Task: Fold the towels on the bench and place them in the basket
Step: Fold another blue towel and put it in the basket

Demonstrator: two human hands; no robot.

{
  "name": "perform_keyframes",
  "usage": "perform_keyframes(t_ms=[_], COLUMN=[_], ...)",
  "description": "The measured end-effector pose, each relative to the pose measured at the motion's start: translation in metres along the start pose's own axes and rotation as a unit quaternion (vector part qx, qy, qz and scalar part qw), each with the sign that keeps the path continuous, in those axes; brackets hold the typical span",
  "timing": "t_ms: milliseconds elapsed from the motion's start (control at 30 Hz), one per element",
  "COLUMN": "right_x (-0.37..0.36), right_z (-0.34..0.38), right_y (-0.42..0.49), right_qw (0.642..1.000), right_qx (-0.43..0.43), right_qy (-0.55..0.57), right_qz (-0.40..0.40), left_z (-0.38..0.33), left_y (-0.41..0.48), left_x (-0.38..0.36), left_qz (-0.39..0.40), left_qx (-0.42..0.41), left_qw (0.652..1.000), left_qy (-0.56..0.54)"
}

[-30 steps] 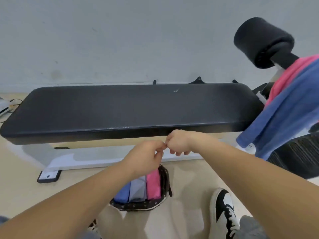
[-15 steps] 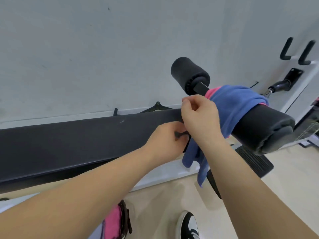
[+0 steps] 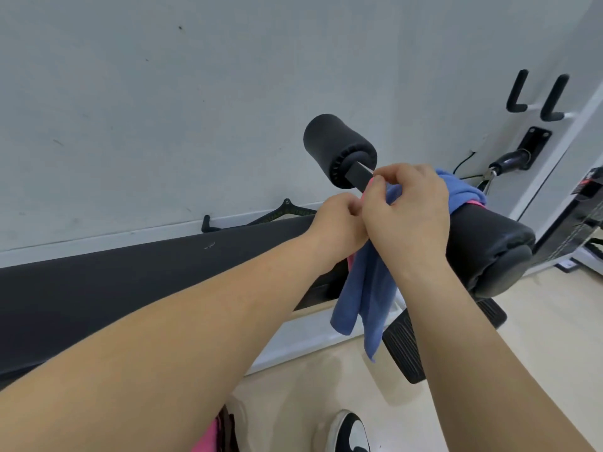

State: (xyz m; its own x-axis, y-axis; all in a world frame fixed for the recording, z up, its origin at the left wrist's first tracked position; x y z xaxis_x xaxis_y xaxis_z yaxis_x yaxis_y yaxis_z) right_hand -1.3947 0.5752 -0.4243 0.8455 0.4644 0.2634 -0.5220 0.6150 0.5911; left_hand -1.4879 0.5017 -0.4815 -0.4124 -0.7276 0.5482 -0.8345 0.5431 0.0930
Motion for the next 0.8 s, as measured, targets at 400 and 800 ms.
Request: perform_keyframes(t_ms=[400,800], right_x=[0.013,-0.005], right_z=[-0.016,-0.034], right_y=[0.009,0.018], right_qw=[0.994,0.918], right_qx=[0.013,0.007], right_qy=[-0.103,-0.379], right_qz=[0.039,0.113], left_z=[0.034,0.083], left_y=[-0.032,-0.037], left_x=[0.039,0.108], left_qz=[0.078,-0.333], left_qx=[0.180,0.249], left_qw=[0.976,0.880], left_qy=[-0.096,-0.230])
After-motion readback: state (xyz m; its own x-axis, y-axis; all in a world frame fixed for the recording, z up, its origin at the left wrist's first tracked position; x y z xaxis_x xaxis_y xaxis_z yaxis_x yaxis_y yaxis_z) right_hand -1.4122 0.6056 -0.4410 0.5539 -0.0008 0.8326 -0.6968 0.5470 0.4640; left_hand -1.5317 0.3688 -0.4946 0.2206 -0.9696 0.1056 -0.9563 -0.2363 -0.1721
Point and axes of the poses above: each hand's wrist, its own y-axis towards the middle knuckle, its own x-axis out of the back of the hand, z = x × y, the point moved 7 cm from there along y, towards the middle knuckle, and after that the axes turned 15 degrees about y, right-handed, at the moved point
